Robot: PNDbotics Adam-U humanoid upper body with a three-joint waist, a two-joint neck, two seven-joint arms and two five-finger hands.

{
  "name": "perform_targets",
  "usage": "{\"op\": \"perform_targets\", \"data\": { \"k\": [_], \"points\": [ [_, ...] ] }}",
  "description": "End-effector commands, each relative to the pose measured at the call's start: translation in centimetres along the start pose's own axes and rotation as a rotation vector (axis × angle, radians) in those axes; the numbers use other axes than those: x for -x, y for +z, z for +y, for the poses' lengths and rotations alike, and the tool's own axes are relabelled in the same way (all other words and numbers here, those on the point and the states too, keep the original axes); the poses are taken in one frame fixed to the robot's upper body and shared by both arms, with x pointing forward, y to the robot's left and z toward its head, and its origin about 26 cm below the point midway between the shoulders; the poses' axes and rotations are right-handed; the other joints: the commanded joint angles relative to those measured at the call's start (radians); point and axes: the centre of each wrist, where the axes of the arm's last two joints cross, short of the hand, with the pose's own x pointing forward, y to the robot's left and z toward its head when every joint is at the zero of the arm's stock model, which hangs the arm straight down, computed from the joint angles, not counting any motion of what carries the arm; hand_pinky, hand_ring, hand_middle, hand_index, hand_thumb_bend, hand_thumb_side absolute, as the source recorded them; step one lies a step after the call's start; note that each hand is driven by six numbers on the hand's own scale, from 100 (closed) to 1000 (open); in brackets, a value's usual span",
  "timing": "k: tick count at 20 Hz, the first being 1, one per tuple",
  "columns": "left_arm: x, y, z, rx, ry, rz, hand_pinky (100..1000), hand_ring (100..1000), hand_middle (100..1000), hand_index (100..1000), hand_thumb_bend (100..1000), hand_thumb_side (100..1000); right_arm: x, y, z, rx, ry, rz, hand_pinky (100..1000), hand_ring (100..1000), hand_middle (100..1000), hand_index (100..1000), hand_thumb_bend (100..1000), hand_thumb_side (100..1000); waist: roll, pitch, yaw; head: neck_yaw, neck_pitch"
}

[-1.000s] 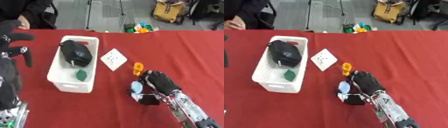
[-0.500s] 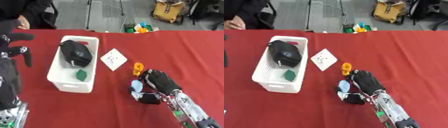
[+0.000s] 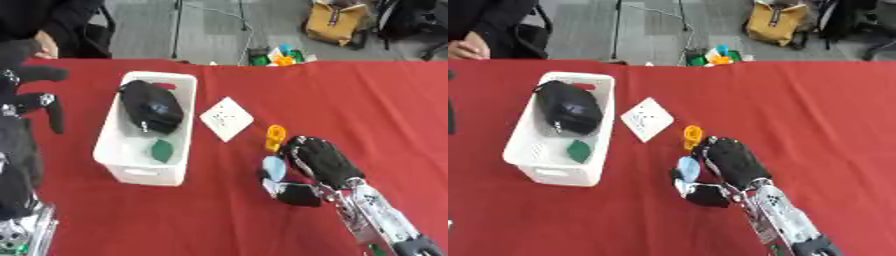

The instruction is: Pick up objects on the table and place them in the box.

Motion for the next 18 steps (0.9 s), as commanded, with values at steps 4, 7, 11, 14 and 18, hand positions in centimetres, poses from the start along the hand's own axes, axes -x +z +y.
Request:
{"op": "perform_targets", "data": {
  "k": [4, 7, 11, 14, 18],
  "points": [
    [-0.4, -0.5, 0.1, -0.003, -0.006, -0.026, 146, 610, 726, 787, 100, 1000, 0.1, 0.2, -1.6, 0.059, 0.006, -0.013, 307, 444, 330, 534, 186, 743, 0.003, -0.023, -0.002, 0.002, -0.008],
    [-0.4, -0.6, 0.1, -0.003, -0.006, -0.027, 147, 609, 725, 787, 100, 1000, 0.0, 0.2, -2.2, 0.083, -0.004, -0.022, 303, 440, 324, 527, 194, 742, 0.002, -0.024, -0.003, 0.003, -0.008],
    [-0.4, -0.6, 0.1, -0.003, -0.006, -0.028, 149, 609, 725, 787, 100, 1000, -0.3, 0.4, -3.3, 0.118, -0.020, -0.039, 299, 437, 319, 522, 203, 742, 0.001, -0.026, -0.004, 0.003, -0.009],
    [-0.4, -0.6, 0.1, -0.003, -0.006, -0.029, 149, 609, 725, 786, 100, 1000, -0.5, 0.6, -4.1, 0.144, -0.033, -0.053, 297, 436, 317, 519, 207, 743, 0.000, -0.027, -0.004, 0.003, -0.010],
    [-0.4, -0.6, 0.1, -0.002, -0.006, -0.029, 149, 609, 725, 786, 100, 1000, -0.6, 0.7, -5.1, 0.169, -0.046, -0.067, 296, 434, 315, 516, 207, 744, -0.001, -0.028, -0.004, 0.002, -0.011]
  ]
}}
